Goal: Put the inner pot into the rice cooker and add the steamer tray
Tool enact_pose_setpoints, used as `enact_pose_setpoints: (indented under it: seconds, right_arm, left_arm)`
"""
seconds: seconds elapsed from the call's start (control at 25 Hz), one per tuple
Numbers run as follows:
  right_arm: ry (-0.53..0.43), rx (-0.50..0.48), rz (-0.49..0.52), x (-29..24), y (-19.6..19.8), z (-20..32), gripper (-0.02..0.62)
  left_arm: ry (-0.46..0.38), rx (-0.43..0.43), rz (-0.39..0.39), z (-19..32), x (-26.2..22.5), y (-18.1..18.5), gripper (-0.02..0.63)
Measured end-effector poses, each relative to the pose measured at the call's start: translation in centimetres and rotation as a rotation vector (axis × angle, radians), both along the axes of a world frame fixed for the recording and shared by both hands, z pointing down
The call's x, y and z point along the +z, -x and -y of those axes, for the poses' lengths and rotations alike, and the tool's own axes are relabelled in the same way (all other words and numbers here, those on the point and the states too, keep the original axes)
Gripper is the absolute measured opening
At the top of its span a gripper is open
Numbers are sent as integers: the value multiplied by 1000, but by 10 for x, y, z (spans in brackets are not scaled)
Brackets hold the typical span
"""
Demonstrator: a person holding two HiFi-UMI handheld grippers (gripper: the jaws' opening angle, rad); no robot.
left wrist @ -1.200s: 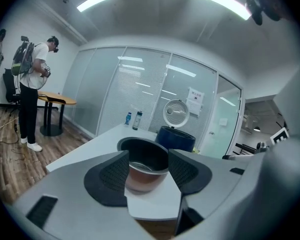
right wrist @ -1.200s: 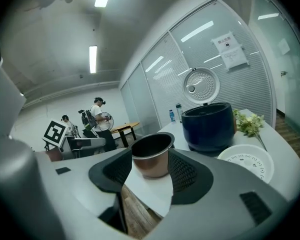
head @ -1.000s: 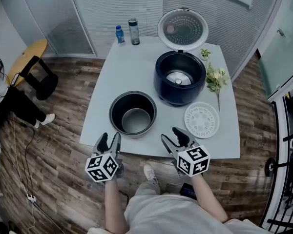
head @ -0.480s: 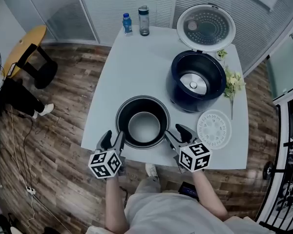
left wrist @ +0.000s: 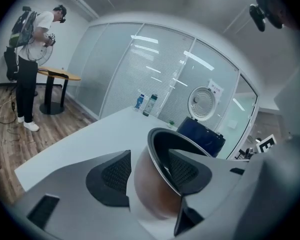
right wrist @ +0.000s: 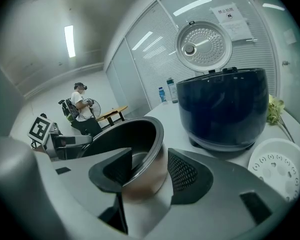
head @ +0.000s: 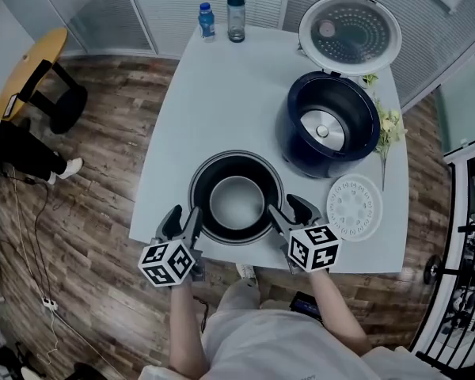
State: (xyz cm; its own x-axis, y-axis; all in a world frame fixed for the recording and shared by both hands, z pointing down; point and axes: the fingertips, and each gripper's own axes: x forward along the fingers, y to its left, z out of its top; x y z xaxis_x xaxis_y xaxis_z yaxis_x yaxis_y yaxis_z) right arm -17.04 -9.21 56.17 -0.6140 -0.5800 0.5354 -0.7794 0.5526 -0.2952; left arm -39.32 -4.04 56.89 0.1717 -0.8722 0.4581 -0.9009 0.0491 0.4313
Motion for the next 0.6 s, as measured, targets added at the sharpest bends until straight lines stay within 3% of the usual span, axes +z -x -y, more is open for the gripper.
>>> enact_pose_setpoints:
  seconds: [0.28,0.6]
  right_arm:
    - [20,30,9,3,3,11,232]
    - [38,54,27,8,5,13,215]
  left_arm:
    - [0,56,-54,13,5,-16,236]
    - [12,60,-28,12,11,-20,208]
